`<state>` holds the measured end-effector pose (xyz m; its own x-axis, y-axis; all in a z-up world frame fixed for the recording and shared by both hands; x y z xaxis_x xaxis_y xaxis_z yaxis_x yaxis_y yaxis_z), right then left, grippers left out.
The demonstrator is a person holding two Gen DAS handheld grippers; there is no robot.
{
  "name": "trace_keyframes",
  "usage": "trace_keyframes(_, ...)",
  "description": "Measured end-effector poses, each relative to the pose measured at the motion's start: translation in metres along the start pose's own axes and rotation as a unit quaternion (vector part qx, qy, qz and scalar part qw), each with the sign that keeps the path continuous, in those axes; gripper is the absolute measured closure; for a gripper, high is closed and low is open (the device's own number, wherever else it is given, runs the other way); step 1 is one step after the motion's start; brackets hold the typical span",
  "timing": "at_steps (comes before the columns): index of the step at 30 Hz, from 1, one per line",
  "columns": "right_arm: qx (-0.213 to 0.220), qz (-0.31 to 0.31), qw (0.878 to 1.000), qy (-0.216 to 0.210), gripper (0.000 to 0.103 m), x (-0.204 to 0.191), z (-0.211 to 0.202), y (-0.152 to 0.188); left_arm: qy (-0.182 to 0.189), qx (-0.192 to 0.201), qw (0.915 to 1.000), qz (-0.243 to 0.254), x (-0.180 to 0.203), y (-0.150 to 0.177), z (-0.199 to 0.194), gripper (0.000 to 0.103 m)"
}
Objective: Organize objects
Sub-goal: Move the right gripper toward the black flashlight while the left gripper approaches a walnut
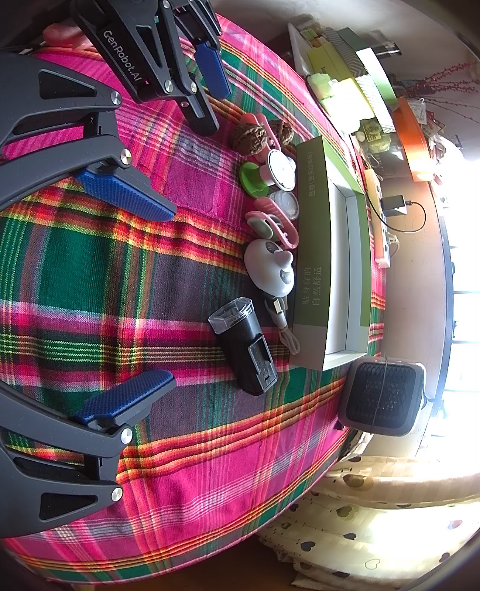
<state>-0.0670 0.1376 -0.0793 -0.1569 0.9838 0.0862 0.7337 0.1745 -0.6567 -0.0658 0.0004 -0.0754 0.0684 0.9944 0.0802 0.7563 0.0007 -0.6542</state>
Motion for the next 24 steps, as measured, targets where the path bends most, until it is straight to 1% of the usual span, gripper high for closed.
trace_keyframes(7,-0.001,-0.004,1.0,-0.006,0.02,0.0,0.001,-0.001,0.004,0.0,1.0,0.0,0.0,0.0,0.0,0.055)
trace_keyframes(12,-0.002,-0.002,1.0,-0.006,0.02,0.005,0.006,-0.003,0.021,-0.001,0.9998,-0.004,0.0,-0.002,0.0,0.055)
trace_keyframes(13,-0.003,0.0,1.0,-0.005,0.02,0.006,0.003,0.001,0.023,-0.001,0.9997,-0.005,-0.002,-0.003,0.001,0.055)
trace_keyframes(16,-0.006,0.011,1.0,-0.008,0.02,0.01,0.004,-0.001,0.032,0.0,0.9995,-0.005,-0.002,-0.003,0.0,0.055)
trace_keyframes(21,-0.016,0.036,0.999,-0.003,0.02,0.021,0.009,-0.008,0.06,-0.002,0.9981,-0.013,-0.002,-0.006,0.0,0.055)
trace_keyframes(24,-0.018,0.058,0.998,-0.01,0.02,0.026,0.011,-0.015,0.073,-0.002,0.9973,-0.014,0.0,-0.008,0.0,0.055)
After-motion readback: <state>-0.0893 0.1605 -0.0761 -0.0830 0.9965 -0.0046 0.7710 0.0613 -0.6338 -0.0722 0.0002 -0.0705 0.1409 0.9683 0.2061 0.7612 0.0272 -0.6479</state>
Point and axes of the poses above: each gripper's, at about its wrist camera, not at the fingertips, and z roughly the way its jaws point, x to its right, y to its underside, the point moved 10 cm from there along z, roughly the way its jaws point, and after that the axes turned 6 degrees about y, right-handed, at the moved point
